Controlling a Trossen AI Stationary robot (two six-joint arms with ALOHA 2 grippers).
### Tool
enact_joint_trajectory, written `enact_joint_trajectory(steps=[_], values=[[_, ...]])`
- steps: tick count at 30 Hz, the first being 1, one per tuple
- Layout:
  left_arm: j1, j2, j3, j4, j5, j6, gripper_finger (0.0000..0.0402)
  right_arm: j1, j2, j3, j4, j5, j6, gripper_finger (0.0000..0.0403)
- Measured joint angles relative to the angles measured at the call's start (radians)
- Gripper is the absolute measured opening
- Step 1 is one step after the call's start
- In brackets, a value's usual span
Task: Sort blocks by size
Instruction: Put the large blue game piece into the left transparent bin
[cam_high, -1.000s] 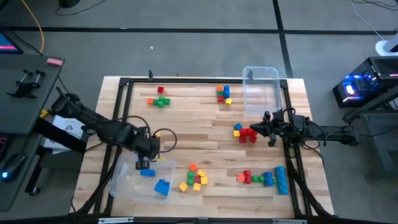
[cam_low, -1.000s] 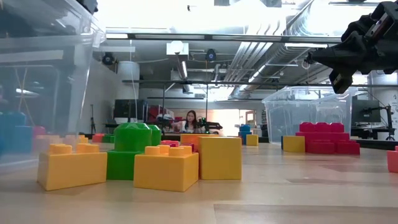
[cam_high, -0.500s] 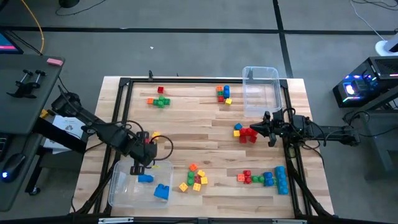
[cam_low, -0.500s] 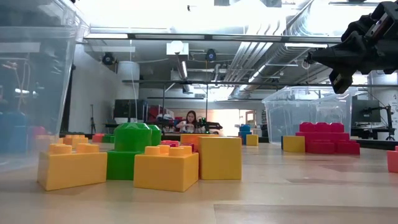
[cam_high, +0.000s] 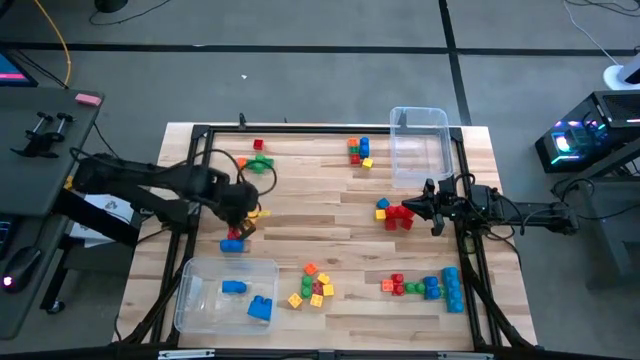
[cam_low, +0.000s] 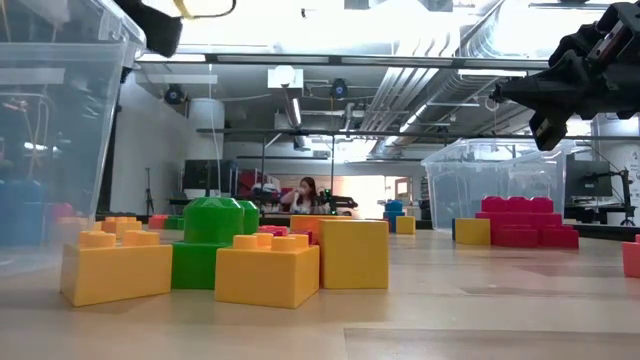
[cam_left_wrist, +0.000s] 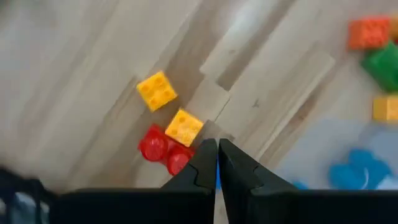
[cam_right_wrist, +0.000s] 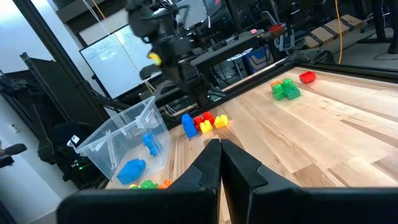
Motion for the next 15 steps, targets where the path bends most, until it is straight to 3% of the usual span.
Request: enact_joint_trajectory(steps=[8,15], values=[[-0.003,0.028,-0.001,-0.110,0.013,-0.264,0.0097,0.000,0.000,0.000,0.000,0.000,0.000,0.0005],[-0.024,0.030,-0.105,-0.052,0.044,-0.559,0.0177,0.000,0.000,0.000,0.000,0.000,0.000,0.0005]])
